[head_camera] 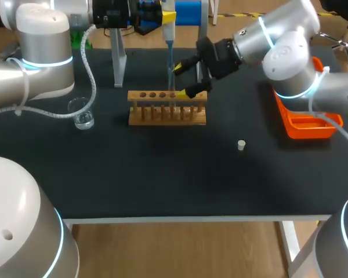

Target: Invert the test tube, pick up the pipette, mount the tip to pipette, aspirate from beaker and dispense into the tube, eject the tip, return the pipette, and cap with the stopper.

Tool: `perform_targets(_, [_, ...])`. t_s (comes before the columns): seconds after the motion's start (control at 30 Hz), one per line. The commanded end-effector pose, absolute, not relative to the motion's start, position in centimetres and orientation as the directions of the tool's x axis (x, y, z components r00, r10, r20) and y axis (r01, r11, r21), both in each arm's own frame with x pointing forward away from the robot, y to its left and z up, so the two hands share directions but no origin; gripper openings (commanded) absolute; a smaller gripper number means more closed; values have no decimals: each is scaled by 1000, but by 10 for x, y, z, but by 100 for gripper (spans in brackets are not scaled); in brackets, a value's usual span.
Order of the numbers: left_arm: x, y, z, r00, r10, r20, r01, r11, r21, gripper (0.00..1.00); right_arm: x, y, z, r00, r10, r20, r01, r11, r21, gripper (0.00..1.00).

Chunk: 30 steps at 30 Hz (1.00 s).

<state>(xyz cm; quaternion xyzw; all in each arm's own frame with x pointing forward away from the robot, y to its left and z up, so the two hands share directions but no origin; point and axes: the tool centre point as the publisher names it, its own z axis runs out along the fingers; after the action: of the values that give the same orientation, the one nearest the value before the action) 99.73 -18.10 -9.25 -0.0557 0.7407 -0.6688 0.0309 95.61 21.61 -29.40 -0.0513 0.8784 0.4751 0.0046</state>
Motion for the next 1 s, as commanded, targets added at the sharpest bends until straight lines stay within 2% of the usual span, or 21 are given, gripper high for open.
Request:
perform_targets(0.03, [996,-181,-91,-992,-126,29,-42,101,-994,0,960,219,-295,-994,-92,-51,-94,555,826,100])
perform_targets(1.0, [996,-181,-91,-992,-126,29,-42,101,-994,0,967,211,-292,-995,-69,-71,-98,570,816,100])
